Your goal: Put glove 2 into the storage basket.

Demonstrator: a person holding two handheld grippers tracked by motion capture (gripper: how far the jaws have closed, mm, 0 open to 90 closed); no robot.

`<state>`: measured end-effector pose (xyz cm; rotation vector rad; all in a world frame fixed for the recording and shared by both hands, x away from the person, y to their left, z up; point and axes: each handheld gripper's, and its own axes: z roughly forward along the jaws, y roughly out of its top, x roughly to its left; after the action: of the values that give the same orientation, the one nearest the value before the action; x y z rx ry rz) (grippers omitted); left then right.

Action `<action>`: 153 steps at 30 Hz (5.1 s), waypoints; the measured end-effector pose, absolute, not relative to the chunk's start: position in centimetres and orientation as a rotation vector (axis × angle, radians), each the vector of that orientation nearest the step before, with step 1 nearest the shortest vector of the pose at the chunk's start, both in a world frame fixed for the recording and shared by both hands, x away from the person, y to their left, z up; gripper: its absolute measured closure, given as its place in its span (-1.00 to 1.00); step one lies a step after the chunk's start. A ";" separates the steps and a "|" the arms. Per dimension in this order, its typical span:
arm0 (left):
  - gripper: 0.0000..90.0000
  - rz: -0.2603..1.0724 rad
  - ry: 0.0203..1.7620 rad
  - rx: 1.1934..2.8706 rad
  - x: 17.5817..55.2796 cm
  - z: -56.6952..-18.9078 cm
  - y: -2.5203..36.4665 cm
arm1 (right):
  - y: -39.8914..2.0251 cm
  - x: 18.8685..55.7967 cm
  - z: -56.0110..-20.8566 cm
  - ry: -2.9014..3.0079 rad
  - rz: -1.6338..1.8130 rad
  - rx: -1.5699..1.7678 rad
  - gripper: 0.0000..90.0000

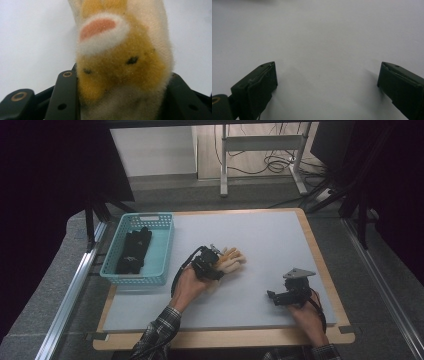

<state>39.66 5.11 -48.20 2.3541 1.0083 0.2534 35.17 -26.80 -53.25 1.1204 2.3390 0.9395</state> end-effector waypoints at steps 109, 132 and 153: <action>0.12 0.479 1.748 2.121 46.8 -48.2 25.0 | -26.8 35.2 -53.3 2.339 0.941 1.120 -0.95; -0.83 0.356 1.664 2.192 46.5 -47.4 25.8 | -26.8 35.2 -53.2 2.340 0.941 1.119 -0.94; 0.81 0.343 1.752 2.164 45.5 -48.9 28.6 | -26.8 35.2 -53.3 2.339 0.942 1.119 -0.94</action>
<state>45.49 28.58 -48.94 2.1636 1.7518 0.3427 35.18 -26.82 -53.25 1.1189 2.3393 0.9417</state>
